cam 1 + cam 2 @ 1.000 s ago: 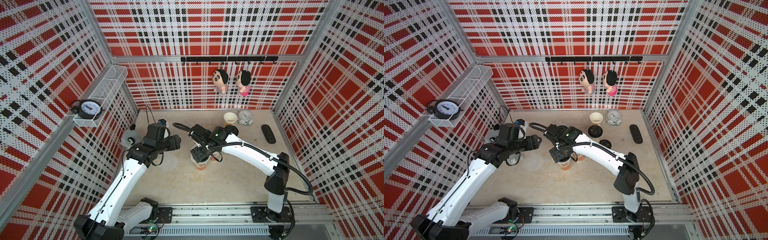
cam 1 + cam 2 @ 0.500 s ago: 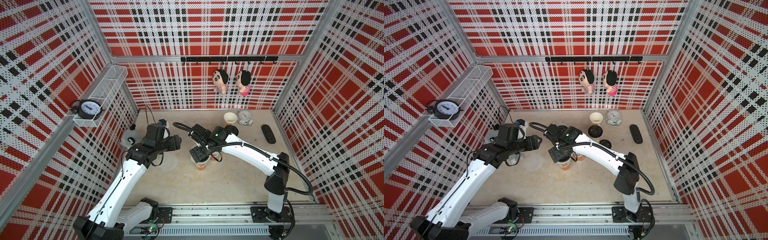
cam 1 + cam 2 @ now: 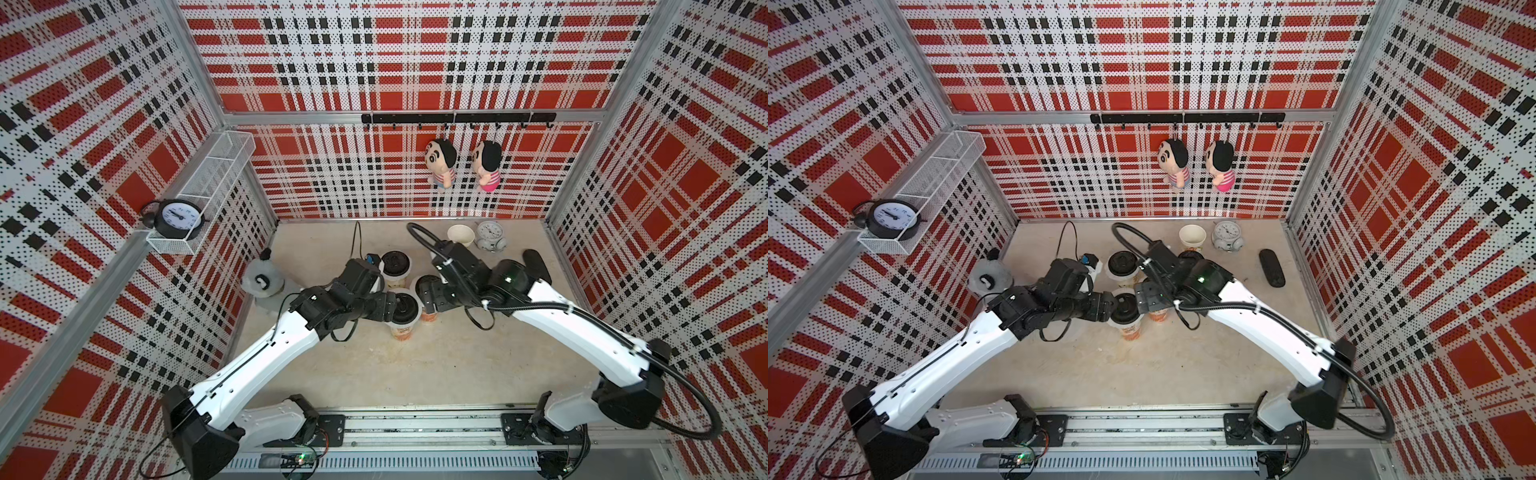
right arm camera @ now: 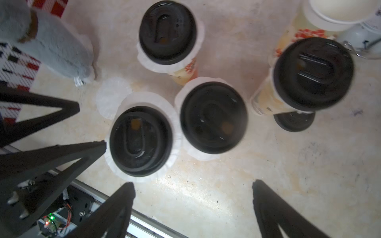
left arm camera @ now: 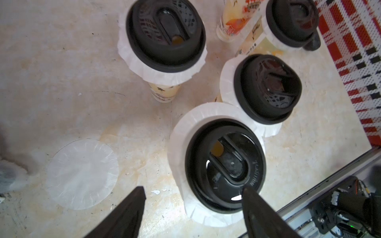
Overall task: Put the leak-proof paper on the milk tea cups
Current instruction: Place the cup lid on the cup, then secure the cup lid on the cup.
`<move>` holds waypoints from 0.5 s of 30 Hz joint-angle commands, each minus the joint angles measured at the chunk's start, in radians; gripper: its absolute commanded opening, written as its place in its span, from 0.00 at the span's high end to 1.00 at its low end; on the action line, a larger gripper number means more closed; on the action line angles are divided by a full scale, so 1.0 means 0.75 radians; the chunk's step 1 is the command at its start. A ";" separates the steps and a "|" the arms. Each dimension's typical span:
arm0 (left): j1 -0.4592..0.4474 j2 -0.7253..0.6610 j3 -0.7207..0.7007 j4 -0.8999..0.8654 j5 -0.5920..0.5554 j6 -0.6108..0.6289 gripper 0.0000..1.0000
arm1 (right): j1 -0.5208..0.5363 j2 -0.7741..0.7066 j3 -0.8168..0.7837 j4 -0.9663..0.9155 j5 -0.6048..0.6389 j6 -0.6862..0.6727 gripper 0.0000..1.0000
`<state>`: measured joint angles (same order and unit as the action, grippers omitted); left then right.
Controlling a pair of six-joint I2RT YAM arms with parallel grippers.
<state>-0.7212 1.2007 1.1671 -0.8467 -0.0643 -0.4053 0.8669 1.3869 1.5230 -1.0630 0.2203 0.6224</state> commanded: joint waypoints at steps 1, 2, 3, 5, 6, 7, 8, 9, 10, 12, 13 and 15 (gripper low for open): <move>-0.040 0.044 0.049 -0.013 -0.069 -0.016 0.22 | -0.062 -0.119 -0.152 0.098 -0.011 0.098 0.09; -0.046 0.055 0.050 -0.012 -0.075 -0.018 0.22 | -0.069 -0.139 -0.180 0.102 -0.011 0.105 0.09; -0.047 0.069 0.052 -0.012 -0.085 -0.021 0.22 | -0.072 -0.155 -0.202 0.106 -0.010 0.110 0.09; -0.046 0.088 0.057 -0.010 -0.103 -0.031 0.22 | -0.074 -0.167 -0.234 0.110 -0.050 0.121 0.10; -0.045 0.094 0.062 -0.006 -0.106 -0.032 0.22 | -0.074 -0.169 -0.250 0.117 -0.055 0.123 0.11; -0.045 0.099 0.064 0.001 -0.107 -0.035 0.22 | -0.074 -0.173 -0.265 0.126 -0.060 0.128 0.11; -0.045 0.101 0.067 0.008 -0.105 -0.037 0.22 | -0.074 -0.175 -0.278 0.136 -0.064 0.130 0.11; -0.043 0.104 0.068 0.013 -0.104 -0.039 0.22 | -0.074 -0.176 -0.289 0.146 -0.069 0.131 0.12; -0.043 0.105 0.070 0.019 -0.102 -0.038 0.22 | -0.074 -0.175 -0.299 0.153 -0.074 0.135 0.11; -0.039 0.107 0.070 0.028 -0.104 -0.040 0.22 | -0.074 -0.176 -0.312 0.169 -0.080 0.137 0.12; -0.036 0.108 0.069 0.034 -0.099 -0.041 0.22 | -0.073 -0.174 -0.317 0.173 -0.084 0.139 0.12; -0.030 0.112 0.064 0.044 -0.091 -0.039 0.23 | -0.075 -0.170 -0.324 0.179 -0.087 0.139 0.12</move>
<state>-0.7513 1.2778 1.1854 -0.8410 -0.1223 -0.4255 0.8112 1.2625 1.2827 -0.9661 0.1642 0.7067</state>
